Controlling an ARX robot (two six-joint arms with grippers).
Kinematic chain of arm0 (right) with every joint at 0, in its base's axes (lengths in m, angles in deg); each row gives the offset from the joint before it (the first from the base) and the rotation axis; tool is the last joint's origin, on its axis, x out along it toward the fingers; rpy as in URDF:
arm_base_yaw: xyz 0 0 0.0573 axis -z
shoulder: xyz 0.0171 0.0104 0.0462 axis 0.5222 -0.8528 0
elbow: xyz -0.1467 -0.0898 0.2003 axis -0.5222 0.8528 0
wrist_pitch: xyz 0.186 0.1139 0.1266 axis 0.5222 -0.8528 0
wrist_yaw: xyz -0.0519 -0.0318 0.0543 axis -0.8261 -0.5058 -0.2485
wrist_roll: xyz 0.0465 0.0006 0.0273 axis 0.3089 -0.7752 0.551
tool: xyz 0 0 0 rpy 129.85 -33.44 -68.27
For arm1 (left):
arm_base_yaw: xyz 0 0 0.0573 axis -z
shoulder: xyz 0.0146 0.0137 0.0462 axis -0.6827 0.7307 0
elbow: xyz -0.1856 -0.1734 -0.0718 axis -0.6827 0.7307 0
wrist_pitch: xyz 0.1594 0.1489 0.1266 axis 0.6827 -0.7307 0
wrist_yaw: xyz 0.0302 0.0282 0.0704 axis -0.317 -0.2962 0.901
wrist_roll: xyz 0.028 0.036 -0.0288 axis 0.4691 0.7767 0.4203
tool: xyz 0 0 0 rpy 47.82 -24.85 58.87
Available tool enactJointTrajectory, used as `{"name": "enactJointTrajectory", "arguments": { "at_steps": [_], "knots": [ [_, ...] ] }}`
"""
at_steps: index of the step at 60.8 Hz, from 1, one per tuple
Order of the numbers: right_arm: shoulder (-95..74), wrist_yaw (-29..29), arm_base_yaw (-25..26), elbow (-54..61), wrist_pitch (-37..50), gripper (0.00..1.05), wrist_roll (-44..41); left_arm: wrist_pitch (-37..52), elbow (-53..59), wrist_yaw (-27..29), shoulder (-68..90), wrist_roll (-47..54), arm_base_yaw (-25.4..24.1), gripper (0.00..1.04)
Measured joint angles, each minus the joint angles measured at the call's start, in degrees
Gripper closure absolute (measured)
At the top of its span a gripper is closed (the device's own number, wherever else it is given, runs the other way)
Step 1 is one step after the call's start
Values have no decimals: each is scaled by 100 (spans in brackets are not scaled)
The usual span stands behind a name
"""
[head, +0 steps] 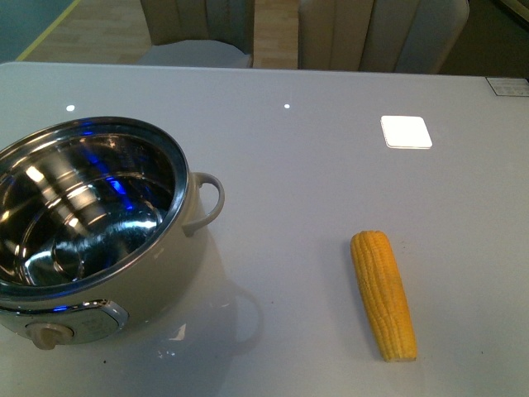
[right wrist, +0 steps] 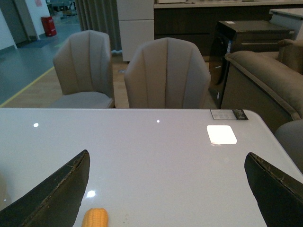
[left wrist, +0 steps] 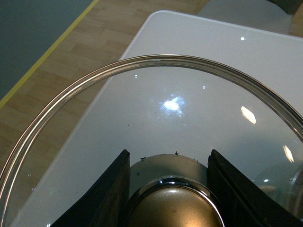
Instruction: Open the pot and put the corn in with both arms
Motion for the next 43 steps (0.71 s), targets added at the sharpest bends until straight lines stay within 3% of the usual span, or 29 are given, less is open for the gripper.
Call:
{"name": "enactJointTrajectory", "arguments": {
  "at_steps": [19,43],
  "knots": [
    [2,0,0,0,0,9,-2,914,63,-92,1102,-55,-595,61],
    [2,0,0,0,0,9,0,1593,-278,-149,2245,-61,-763,61]
  ]
}}
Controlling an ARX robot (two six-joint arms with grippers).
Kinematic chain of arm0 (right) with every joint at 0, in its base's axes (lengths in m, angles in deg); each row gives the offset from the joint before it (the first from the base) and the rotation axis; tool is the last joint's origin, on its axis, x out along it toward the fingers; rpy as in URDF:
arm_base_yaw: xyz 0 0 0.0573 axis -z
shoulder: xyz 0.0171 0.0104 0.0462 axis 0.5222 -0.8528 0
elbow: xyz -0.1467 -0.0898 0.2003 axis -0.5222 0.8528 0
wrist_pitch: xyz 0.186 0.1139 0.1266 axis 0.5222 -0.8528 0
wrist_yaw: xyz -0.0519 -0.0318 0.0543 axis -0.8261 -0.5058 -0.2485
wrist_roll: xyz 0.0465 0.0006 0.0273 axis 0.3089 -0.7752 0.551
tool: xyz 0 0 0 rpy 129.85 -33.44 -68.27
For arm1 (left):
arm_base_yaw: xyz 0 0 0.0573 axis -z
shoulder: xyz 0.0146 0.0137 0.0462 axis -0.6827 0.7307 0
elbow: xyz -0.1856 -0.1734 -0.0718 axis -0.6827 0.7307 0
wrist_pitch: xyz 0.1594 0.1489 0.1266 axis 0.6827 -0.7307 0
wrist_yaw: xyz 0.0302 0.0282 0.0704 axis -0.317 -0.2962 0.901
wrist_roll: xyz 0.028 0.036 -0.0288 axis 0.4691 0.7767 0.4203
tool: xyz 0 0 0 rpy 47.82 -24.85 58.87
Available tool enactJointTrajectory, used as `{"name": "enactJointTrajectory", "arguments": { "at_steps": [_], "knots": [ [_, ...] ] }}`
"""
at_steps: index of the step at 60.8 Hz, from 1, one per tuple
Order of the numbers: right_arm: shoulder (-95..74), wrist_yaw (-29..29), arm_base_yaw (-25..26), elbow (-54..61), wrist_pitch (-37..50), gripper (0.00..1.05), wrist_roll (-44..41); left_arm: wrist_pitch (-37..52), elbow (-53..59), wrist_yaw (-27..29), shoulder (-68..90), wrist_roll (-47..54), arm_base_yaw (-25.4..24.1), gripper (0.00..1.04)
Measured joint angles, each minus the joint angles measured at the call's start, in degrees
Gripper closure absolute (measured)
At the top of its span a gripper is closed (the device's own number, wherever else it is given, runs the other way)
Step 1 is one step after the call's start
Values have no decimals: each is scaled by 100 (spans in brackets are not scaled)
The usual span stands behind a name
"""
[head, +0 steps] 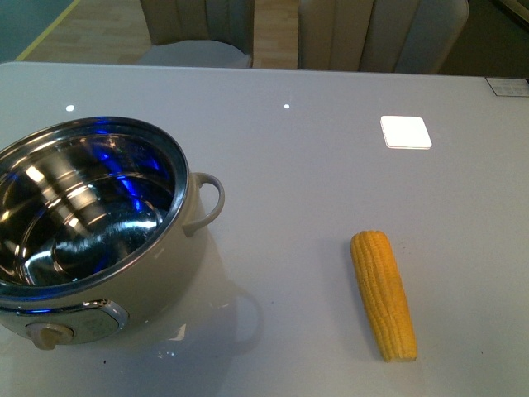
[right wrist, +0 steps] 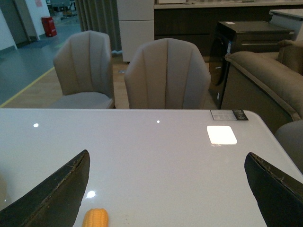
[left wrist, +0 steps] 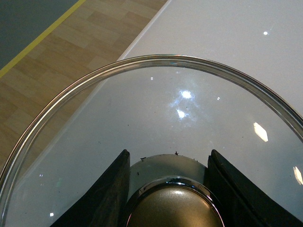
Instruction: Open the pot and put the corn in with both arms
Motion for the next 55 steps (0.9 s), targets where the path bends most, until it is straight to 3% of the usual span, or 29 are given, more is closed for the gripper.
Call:
{"name": "enactJointTrajectory", "arguments": {
  "at_steps": [22,55],
  "knots": [
    [0,0,0,0,0,9,-2,743,-516,-24,1311,83,109,61],
    [0,0,0,0,0,9,-2,927,-942,31,2365,129,240,61]
  ]
}}
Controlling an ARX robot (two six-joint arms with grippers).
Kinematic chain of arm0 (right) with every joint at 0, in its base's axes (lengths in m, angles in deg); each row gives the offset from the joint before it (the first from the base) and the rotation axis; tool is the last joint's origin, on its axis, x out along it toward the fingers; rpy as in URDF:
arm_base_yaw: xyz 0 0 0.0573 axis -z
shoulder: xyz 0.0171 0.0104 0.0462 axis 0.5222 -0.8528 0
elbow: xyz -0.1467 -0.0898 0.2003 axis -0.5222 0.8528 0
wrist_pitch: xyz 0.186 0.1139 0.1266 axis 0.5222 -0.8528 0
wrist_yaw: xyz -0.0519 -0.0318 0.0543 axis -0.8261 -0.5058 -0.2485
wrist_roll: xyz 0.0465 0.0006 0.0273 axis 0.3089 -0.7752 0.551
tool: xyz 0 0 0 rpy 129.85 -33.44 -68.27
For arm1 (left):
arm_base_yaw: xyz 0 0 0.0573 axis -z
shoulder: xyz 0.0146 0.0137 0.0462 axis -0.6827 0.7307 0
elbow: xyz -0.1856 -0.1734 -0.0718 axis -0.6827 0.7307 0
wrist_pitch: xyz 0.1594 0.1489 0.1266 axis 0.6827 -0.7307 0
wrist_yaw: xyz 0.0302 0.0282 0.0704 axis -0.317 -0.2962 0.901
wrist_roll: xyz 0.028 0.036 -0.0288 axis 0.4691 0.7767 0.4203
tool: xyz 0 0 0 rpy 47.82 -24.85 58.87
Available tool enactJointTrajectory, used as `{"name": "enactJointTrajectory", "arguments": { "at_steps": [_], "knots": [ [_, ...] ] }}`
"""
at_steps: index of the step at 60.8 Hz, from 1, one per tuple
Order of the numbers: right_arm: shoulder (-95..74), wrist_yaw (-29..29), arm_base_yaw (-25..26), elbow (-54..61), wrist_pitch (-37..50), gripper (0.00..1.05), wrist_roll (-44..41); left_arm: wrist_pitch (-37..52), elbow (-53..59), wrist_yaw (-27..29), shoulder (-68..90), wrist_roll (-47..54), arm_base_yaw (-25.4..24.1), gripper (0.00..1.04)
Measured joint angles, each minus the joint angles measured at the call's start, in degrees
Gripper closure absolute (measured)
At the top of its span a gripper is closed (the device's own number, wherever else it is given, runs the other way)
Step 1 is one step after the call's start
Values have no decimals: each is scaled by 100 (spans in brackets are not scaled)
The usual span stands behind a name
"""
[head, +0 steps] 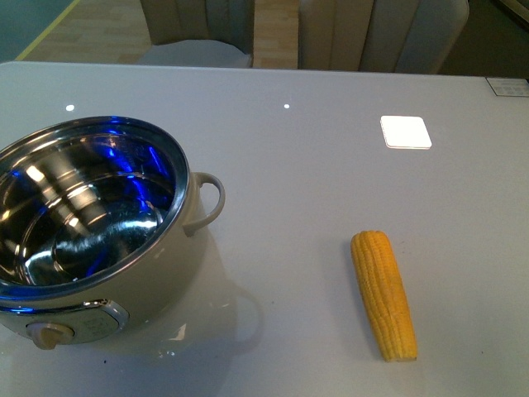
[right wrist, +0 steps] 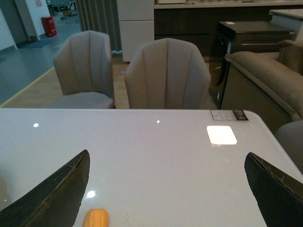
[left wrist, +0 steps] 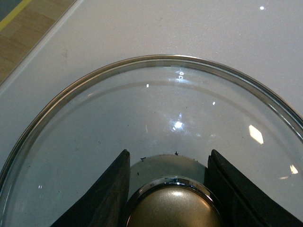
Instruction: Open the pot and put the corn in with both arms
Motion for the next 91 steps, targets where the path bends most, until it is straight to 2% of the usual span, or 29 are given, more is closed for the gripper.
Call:
{"name": "enactJointTrajectory", "arguments": {
  "at_steps": [17,39,62,74,91],
  "knots": [
    [0,0,0,0,0,9,0,63,-83,15,92,22,0,61],
    [0,0,0,0,0,9,0,-197,-26,-42,-149,-66,-7,5],
    [0,0,0,0,0,9,0,-723,640,-647,-2371,-776,-179,7],
    [0,0,0,0,0,9,0,-1600,1152,-1261,-4253,-1196,-358,7],
    [0,-2,0,0,0,9,0,-3491,1576,-1980,-7217,-1362,-350,7]
  ]
}}
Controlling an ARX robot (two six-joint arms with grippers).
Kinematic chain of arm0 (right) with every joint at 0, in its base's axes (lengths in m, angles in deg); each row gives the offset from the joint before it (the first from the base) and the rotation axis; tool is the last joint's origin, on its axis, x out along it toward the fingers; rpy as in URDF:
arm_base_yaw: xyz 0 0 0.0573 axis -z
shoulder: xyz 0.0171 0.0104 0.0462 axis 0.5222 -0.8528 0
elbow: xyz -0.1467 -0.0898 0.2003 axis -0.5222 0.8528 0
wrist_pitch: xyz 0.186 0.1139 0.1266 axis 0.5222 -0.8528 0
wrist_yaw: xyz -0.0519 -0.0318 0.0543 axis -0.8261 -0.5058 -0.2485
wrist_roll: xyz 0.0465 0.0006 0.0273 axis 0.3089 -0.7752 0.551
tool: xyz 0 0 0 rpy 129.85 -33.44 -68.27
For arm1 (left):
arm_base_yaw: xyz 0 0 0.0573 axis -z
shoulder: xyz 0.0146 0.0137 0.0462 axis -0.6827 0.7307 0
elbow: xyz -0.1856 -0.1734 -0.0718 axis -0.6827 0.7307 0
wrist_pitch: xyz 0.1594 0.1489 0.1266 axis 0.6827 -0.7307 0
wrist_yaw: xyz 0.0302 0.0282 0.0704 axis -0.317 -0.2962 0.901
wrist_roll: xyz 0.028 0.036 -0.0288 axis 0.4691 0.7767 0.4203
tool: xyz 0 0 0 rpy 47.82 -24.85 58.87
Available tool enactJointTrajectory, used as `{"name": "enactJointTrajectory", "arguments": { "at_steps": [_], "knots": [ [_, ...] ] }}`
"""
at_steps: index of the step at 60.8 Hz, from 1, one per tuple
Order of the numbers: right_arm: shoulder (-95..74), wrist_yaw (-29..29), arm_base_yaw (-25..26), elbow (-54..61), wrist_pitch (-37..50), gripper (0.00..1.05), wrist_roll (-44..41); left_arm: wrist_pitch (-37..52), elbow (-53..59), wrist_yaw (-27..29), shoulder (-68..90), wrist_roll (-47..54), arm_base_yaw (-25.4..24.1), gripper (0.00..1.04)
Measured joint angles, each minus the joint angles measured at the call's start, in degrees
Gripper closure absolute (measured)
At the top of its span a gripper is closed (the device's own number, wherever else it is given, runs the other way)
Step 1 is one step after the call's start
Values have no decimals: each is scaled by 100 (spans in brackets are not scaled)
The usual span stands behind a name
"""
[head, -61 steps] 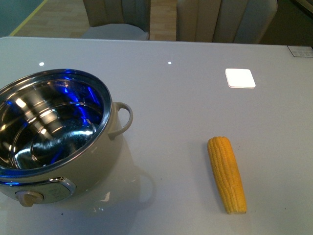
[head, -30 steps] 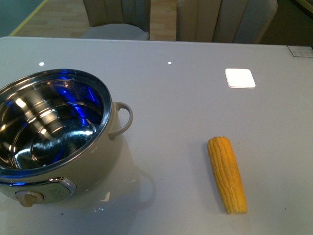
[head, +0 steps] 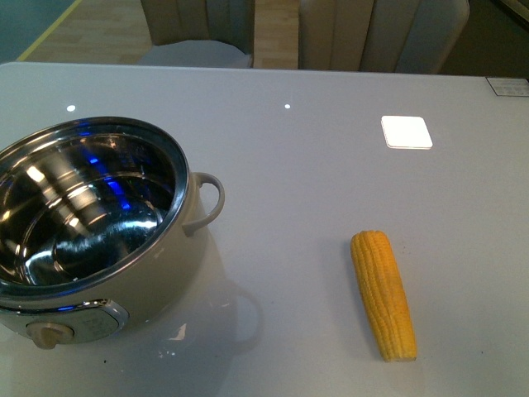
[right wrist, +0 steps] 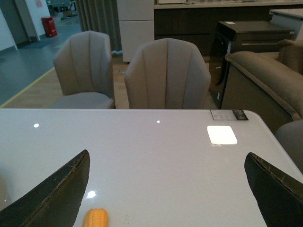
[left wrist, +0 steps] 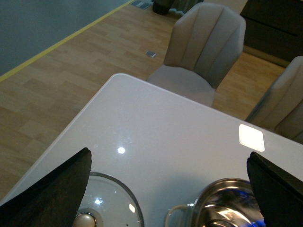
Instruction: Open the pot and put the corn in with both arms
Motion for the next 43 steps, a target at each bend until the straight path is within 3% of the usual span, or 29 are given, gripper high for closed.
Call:
{"name": "enactJointTrajectory", "arguments": {
  "at_steps": [5,7,12,29,34,43],
  "knots": [
    [0,0,0,0,0,9,0,-409,103,-114,-623,-24,127,8],
    [0,0,0,0,0,9,0,-33,297,-203,-826,48,205,13],
    [-2,9,0,0,0,9,0,813,1062,225,-1681,262,767,30],
    [0,2,0,0,0,9,0,656,2144,1355,-3042,374,1989,81],
    [0,2,0,0,0,9,0,518,2396,1740,-3442,376,2363,102],
    [0,0,0,0,0,9,0,249,2673,2192,-4015,382,2870,101]
  ]
}}
